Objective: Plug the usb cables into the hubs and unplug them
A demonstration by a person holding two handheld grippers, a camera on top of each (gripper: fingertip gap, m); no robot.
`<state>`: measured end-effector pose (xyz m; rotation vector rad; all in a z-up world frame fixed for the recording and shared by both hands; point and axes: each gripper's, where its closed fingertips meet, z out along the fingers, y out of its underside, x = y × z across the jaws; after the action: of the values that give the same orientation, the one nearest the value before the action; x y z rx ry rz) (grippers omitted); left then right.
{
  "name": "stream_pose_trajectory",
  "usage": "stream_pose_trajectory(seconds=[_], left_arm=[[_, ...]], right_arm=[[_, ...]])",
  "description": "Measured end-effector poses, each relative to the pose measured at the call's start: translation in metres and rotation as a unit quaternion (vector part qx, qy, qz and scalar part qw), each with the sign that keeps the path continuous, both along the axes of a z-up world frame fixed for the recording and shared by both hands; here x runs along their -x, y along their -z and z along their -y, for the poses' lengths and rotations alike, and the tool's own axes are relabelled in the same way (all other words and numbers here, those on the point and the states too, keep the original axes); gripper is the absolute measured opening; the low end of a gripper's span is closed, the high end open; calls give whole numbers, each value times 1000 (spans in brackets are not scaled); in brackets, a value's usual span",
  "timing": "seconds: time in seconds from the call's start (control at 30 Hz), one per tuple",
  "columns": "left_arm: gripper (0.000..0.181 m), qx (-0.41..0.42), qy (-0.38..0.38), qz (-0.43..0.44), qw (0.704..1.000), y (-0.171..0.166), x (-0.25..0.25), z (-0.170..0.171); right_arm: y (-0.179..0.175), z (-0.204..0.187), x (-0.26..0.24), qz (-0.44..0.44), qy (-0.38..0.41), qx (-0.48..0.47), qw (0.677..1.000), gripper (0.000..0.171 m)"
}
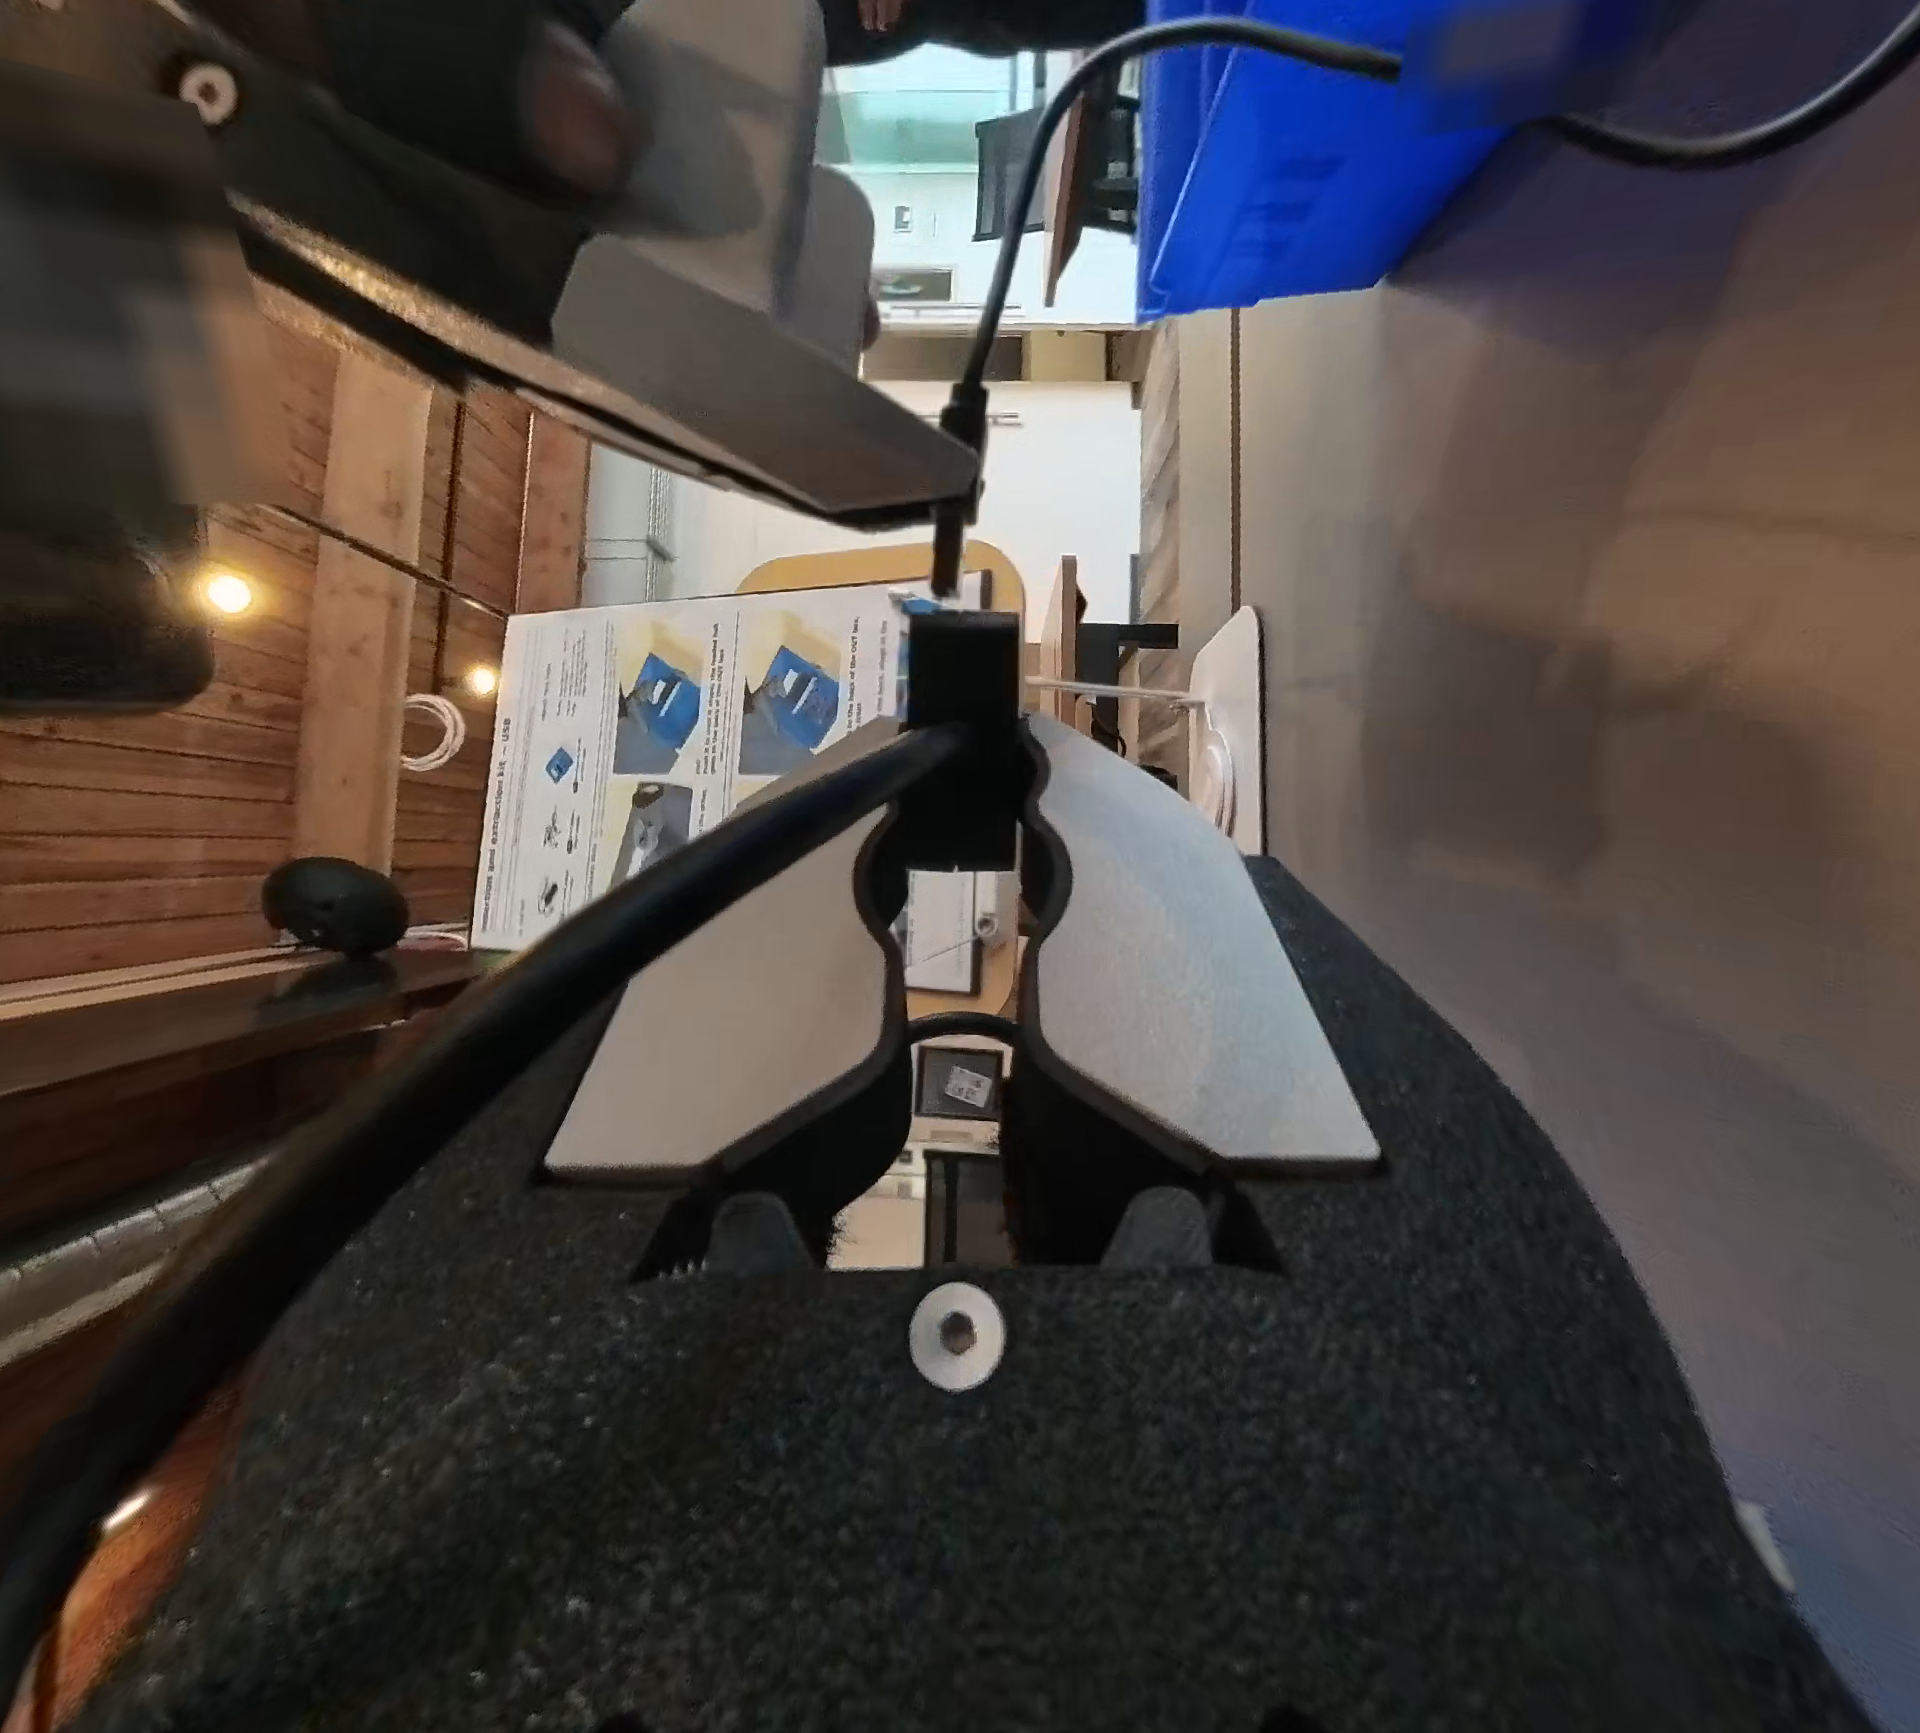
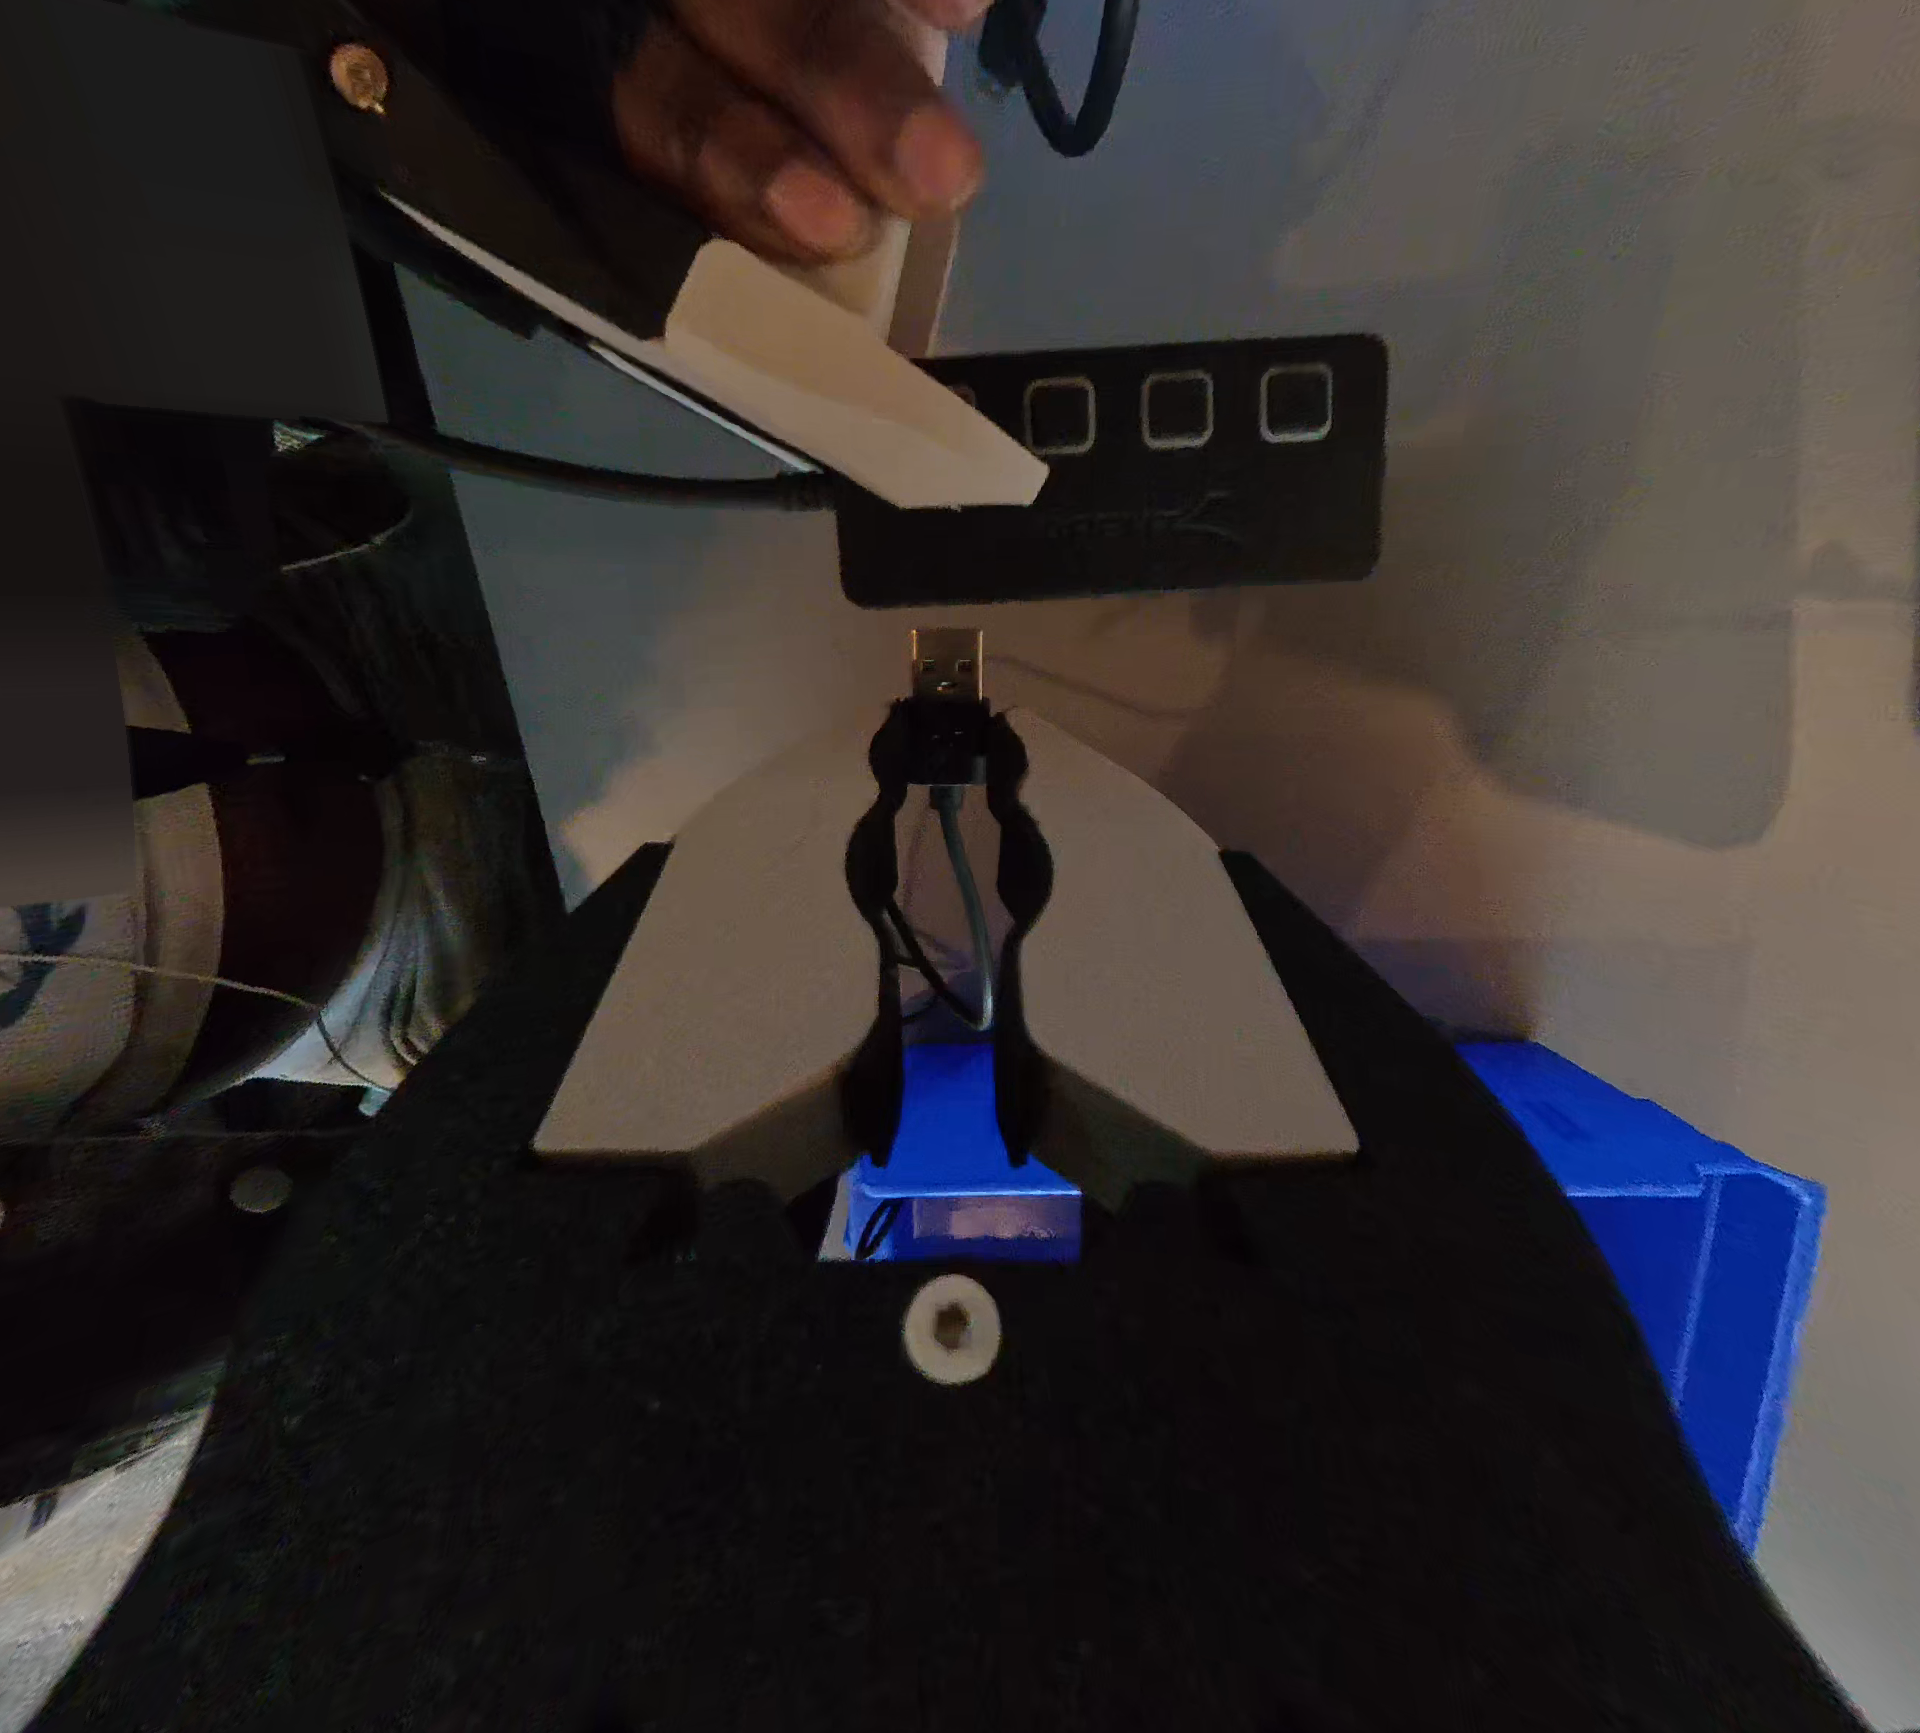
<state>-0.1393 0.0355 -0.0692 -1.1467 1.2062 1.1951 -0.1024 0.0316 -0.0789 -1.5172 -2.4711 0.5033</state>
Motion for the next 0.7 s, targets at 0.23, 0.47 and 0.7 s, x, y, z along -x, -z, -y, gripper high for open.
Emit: stream_pose_trajectory(seconds=[0.23,0.47,0.7], left_arm=[[17,3,11,-10,1000,5,-10,-2],[17,-3,11,-17,1000,4,-13,-1],[16,1,-8,-50,999,9,-19,-3]], right_arm=[[7,1,-2,6,-10,1,1000,14],[5,2,-3,-17,-34,-22,999,13],[8,1,-7,-43,-49,-35,997,12]])
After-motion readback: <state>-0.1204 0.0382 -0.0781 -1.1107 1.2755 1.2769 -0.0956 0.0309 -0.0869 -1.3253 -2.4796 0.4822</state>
